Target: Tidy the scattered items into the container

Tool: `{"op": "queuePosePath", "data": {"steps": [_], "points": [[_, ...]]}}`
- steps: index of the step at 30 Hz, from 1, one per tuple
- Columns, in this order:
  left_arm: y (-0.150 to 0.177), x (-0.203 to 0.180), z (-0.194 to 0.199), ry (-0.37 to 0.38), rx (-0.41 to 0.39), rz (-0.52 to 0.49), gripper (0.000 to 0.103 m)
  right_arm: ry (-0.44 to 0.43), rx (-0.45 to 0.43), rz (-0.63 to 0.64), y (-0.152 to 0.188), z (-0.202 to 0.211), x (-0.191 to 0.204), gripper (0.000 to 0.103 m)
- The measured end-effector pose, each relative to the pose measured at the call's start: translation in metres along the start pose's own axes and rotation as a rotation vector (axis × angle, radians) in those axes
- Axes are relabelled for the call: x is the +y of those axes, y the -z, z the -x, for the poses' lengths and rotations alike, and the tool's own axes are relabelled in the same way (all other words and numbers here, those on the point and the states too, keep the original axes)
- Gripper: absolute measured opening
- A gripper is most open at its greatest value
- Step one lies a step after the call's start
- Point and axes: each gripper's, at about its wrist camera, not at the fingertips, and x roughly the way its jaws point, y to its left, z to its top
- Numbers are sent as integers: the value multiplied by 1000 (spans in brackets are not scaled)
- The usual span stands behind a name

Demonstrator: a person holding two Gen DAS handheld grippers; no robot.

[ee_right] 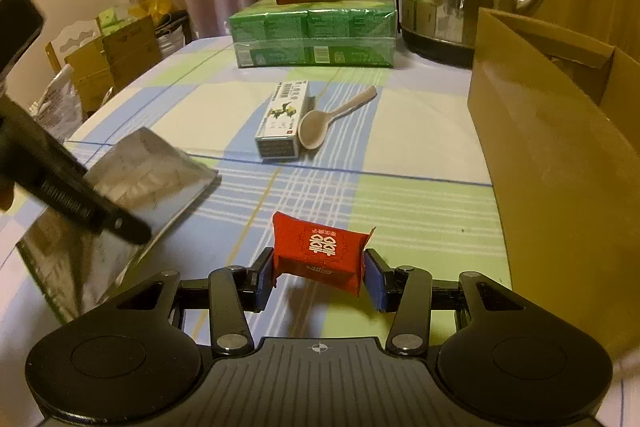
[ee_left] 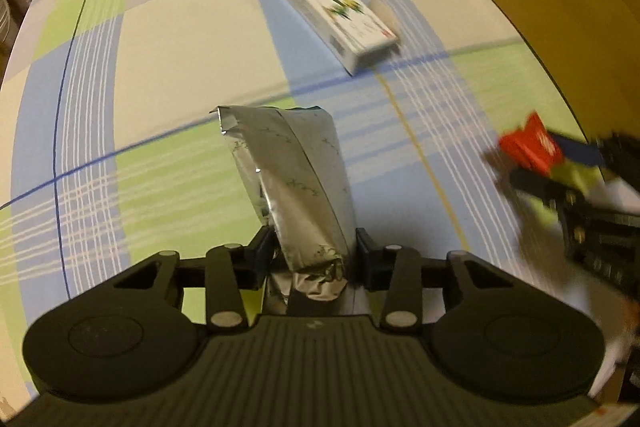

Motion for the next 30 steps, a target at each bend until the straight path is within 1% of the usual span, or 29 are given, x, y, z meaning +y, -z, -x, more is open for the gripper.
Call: {"op": "queuePosePath", "data": {"steps": [6, 13, 18, 23, 24, 25, 29, 30], "points": [[43, -29, 17, 7, 17, -47, 37, -1, 25, 5, 19, 28, 6, 44], [82, -60, 29, 40, 17, -44, 37, 11, 62, 21, 49, 57, 15, 44], [96, -76, 33, 44, 15, -55, 37, 26, 97, 28, 67, 67, 18, 44], [97, -81, 33, 38, 16, -61, 37, 34, 118, 25, 75, 66, 18, 45], [97, -81, 32, 37, 16, -61, 37, 35, 123, 28, 76, 65, 18, 45], [97, -81, 32, 37, 15, -61, 37, 35, 121, 31, 77, 65, 18, 49], [97, -80, 33, 41, 13, -54, 38, 33, 123, 30, 80, 63, 20, 65], [97, -80, 33, 43, 12, -50, 38, 32, 122, 25, 80, 62, 19, 67]]}}
